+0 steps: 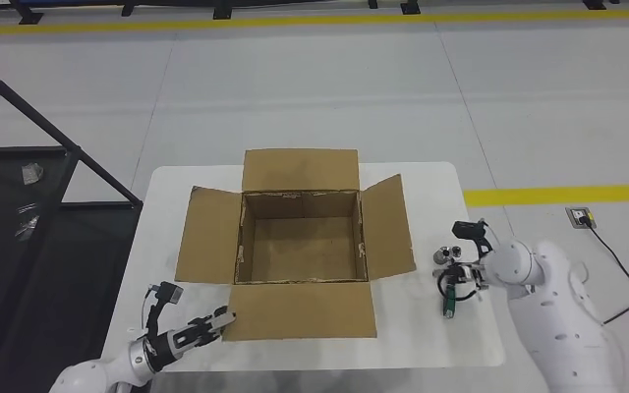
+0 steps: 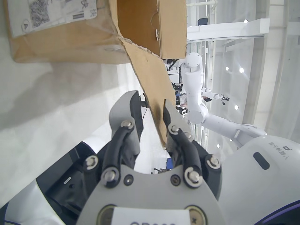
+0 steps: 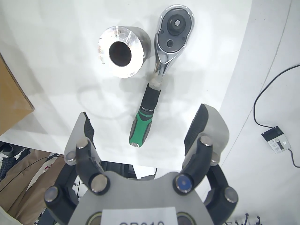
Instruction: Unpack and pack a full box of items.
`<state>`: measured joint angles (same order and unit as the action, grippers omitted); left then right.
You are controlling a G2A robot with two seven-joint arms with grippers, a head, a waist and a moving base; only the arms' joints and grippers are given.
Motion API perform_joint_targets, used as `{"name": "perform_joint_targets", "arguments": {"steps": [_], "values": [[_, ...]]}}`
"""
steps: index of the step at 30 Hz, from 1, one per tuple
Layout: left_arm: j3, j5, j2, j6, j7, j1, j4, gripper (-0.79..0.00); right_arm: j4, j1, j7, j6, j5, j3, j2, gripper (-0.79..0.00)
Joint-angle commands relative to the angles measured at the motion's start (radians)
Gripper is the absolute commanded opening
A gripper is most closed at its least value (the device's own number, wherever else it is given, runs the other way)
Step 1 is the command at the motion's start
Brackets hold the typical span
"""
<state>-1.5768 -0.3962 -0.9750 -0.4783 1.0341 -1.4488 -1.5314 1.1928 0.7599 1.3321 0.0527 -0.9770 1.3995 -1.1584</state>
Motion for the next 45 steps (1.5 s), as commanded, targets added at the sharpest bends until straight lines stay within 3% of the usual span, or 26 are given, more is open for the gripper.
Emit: {"name": "perform_joint_targets", "arguments": {"steps": [1,12,39,41,43,45], "values": [[0.000,-0.002,0.001,-0.001,0.002,0.002,0.002,0.000,-0.017,-0.012,0.001,0.011,-0.007,-0.011,-0.001,-0.209],[0.001,-0.008,0.004,0.000,0.007,0.009,0.008,0.000,-0.093,-0.069,-0.008,0.056,-0.030,-0.071,-0.008,-0.400],[0.003,-0.012,0.009,-0.004,0.001,0.009,0.011,0.000,-0.343,-0.192,-0.095,0.080,0.022,-0.154,-0.035,-0.508],[0.003,-0.012,0.009,-0.003,-0.001,0.008,0.010,0.000,-0.355,-0.196,-0.099,0.078,0.026,-0.159,-0.036,-0.579],[0.003,-0.012,0.010,-0.003,-0.001,0.008,0.009,0.000,-0.366,-0.201,-0.103,0.078,0.028,-0.161,-0.037,-0.748],[0.003,-0.011,0.010,-0.002,-0.003,0.007,0.009,0.000,-0.371,-0.204,-0.110,0.079,0.032,-0.158,-0.036,-0.785]]}}
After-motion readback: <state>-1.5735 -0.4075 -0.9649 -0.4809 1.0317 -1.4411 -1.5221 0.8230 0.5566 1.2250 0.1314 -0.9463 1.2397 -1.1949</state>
